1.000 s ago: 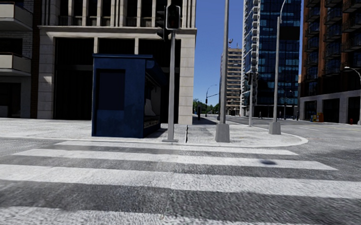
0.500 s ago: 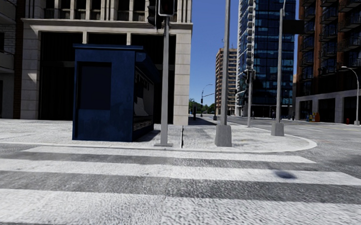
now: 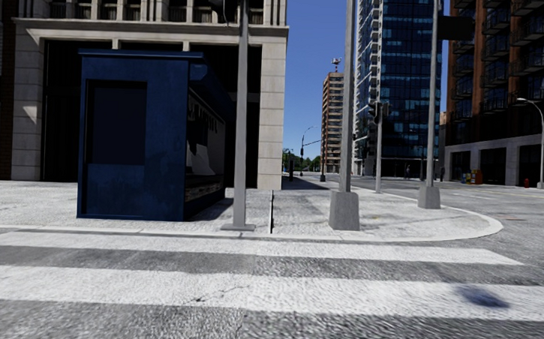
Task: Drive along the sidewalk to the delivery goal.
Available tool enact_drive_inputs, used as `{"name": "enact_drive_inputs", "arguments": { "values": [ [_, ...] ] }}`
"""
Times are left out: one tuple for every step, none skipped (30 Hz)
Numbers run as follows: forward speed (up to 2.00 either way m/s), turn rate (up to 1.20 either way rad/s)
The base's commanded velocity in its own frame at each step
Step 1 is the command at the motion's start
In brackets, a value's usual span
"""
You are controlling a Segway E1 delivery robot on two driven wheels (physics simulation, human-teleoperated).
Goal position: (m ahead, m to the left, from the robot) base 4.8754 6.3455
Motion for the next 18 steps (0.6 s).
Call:
{"name": "enact_drive_inputs", "arguments": {
  "values": [
    [1.38,0.00],
    [1.38,0.00],
    [1.38,0.00],
    [1.38,0.00],
    [1.38,0.00],
    [1.38,0.00],
    [1.38,0.00],
    [1.38,0.00],
    [1.38,0.00],
    [1.38,0.00],
    [1.38,0.00],
    [1.38,0.00],
    [1.38,-0.11],
    [1.38,-0.58],
    [1.38,-0.58],
    [1.38,-1.20],
    [1.38,-1.20],
    [1.38,-1.20]
  ]
}}
